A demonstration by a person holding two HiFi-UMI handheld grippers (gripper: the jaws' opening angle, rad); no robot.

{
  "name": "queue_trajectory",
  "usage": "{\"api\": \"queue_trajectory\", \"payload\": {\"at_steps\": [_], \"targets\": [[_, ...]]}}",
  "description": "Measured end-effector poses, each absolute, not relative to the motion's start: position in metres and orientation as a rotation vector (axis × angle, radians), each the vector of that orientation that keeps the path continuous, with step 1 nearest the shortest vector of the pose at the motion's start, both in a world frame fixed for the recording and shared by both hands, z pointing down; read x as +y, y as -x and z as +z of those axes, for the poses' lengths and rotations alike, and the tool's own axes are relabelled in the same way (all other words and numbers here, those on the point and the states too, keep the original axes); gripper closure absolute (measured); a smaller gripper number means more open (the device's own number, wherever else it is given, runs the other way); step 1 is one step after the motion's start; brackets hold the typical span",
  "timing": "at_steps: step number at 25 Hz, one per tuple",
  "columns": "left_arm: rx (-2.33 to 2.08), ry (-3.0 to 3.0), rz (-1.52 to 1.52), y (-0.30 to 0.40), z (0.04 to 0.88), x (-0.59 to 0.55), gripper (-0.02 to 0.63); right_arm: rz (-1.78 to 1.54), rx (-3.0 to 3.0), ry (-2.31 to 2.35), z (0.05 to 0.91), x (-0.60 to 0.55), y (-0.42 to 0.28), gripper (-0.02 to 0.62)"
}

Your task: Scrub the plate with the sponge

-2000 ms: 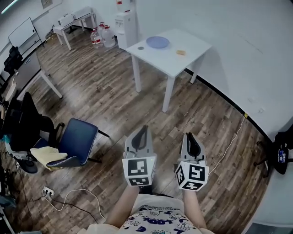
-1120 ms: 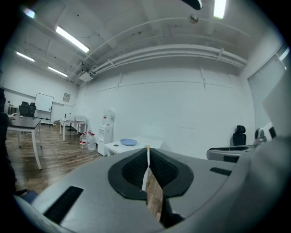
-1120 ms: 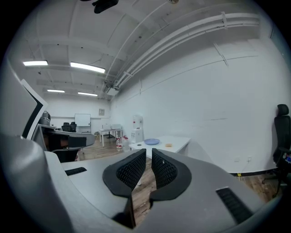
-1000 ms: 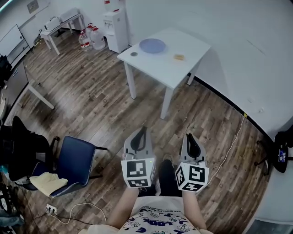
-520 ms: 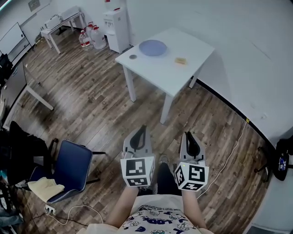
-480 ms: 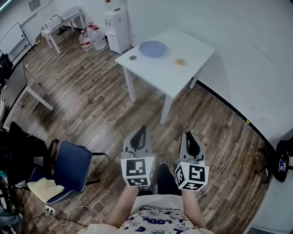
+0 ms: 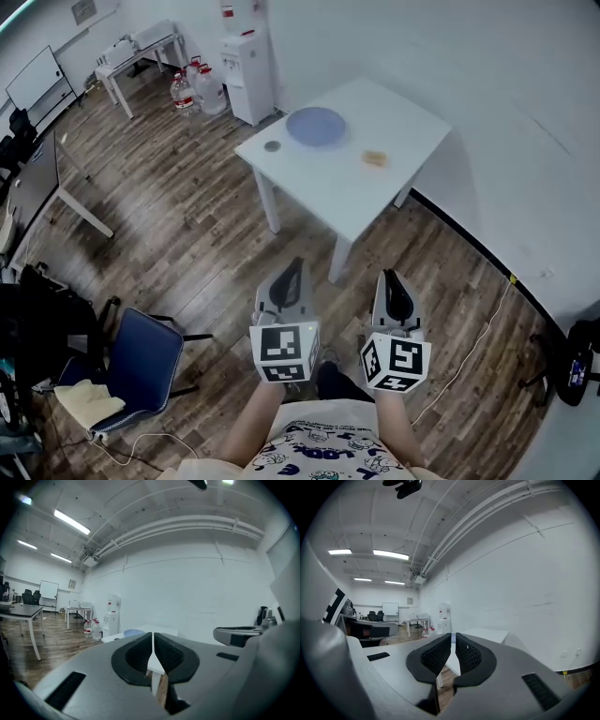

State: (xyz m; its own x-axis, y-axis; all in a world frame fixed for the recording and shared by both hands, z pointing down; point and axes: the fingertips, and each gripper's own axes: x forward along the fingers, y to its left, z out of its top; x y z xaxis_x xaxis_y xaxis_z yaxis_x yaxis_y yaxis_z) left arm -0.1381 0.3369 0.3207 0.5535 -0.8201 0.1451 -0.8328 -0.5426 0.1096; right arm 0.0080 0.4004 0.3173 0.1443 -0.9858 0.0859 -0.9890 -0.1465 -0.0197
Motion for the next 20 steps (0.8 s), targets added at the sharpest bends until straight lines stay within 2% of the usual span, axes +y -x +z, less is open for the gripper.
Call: {"api": "queue_trajectory", "payload": {"at_steps": [9,20], "targets": [[-1.44,-2.602,0.107,0.082,0.32,0.275,0.586,0.103,-2.092,-2.289,0.313,0.326,-0.062,0.554],[-1.488,-2.512,0.143,0.06,0.336,0.235,0.586,0.19,-2.138,-2.23,0.332,0.278,-0.093,0.554]]}}
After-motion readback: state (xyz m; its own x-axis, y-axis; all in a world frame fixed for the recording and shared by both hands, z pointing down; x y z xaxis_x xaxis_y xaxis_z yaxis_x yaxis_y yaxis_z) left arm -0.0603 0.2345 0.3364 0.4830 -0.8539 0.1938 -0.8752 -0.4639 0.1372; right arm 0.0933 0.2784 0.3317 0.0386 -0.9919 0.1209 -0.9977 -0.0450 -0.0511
